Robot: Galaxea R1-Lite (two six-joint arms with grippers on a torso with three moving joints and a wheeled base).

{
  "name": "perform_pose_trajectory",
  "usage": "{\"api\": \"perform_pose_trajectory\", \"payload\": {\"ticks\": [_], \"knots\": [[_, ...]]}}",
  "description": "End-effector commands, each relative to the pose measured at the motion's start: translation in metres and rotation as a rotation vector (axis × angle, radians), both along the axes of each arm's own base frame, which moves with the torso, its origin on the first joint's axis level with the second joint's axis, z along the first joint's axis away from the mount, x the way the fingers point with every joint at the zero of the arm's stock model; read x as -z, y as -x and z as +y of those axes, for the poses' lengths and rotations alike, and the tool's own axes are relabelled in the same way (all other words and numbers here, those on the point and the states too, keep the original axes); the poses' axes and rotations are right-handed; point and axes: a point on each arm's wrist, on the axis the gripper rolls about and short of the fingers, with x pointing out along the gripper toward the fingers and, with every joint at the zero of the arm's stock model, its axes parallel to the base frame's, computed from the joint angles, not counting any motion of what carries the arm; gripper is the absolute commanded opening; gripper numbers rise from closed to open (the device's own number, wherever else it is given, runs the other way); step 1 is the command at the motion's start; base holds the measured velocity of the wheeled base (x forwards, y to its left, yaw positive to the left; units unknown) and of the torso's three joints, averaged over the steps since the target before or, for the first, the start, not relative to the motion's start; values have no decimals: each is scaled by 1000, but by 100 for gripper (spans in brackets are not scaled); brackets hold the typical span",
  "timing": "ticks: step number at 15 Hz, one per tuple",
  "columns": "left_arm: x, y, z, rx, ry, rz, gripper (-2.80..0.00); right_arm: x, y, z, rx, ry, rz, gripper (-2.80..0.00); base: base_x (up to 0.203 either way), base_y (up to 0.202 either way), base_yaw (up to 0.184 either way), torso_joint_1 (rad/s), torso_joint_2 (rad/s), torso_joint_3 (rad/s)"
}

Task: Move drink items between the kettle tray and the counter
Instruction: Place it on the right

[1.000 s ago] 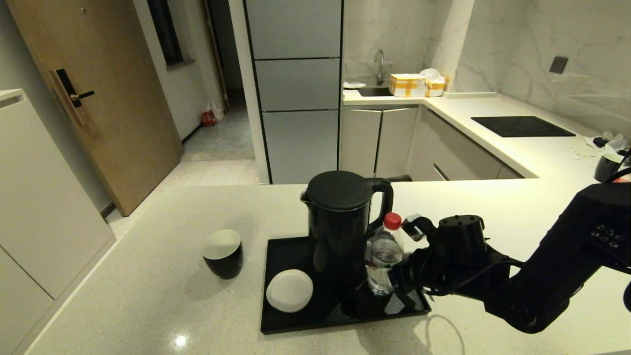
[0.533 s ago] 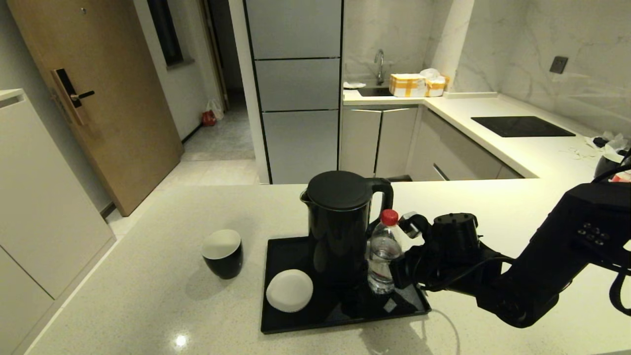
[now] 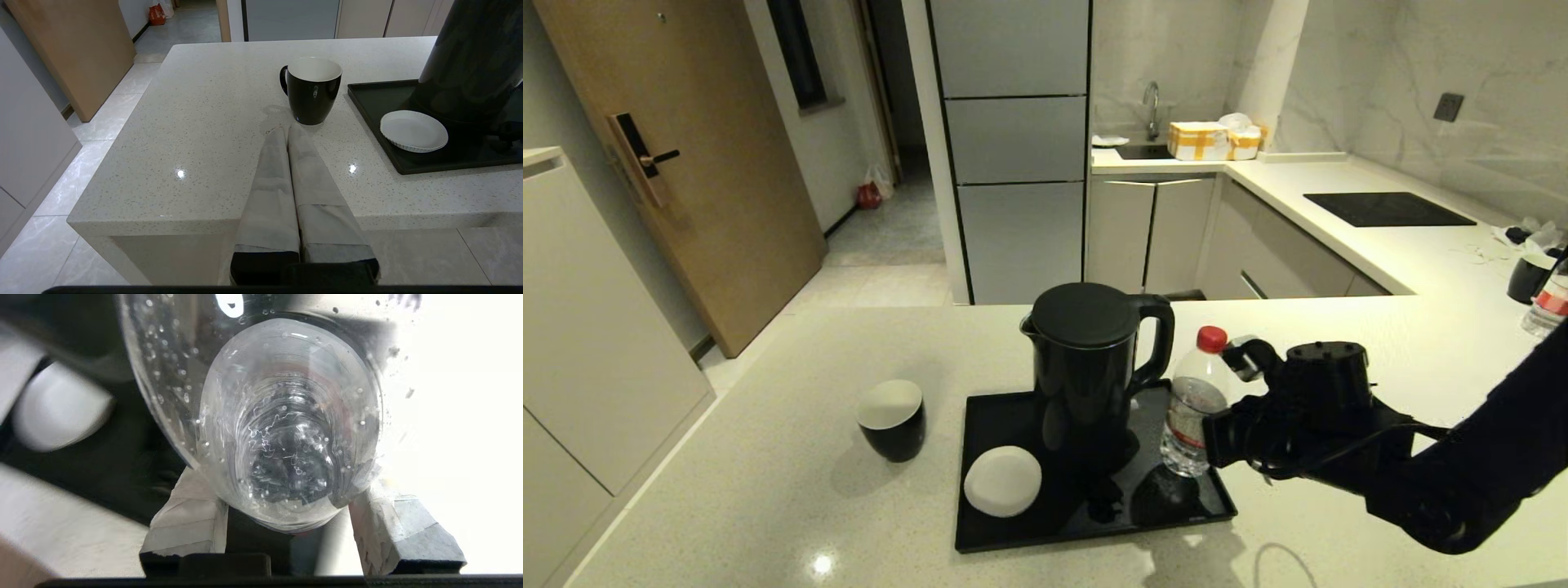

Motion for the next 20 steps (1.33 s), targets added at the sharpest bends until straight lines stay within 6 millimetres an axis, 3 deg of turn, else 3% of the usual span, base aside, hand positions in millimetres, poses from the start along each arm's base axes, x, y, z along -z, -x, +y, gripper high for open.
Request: {"api": "perform_pose_trajectory", "payload": {"ticks": [1,4,7,9,10,14,18,19,20], "knots": [[0,0,0,0,0,1,-280,-26,11,-30,157,11,-75,-280,0,0,0,0,0,0],[0,0,0,0,-1,1,-280,-22,7,-74,371,41,-58,-280,0,0,0,0,0,0],[0,0,0,0,0,0,-280,-6,0,-129,584,56,-32,-280,0,0,0,0,0,0],[0,0,0,0,0,1,-280,12,-10,-153,668,54,-66,-280,0,0,0,0,0,0],[0,0,0,0,-1,1,-280,19,-14,-161,708,58,-94,-280,0,0,0,0,0,0],[0,0,0,0,0,1,-280,85,-25,-175,854,121,-94,-280,0,0,0,0,0,0],[0,0,0,0,0,1,-280,86,-24,-183,899,128,-123,-280,0,0,0,0,0,0],[0,0,0,0,0,0,-280,85,-23,-183,899,128,-123,0,0,0,0,0,0,0],[0,0,0,0,0,0,-280,85,-23,-183,899,128,-123,0,0,0,0,0,0,0]]}}
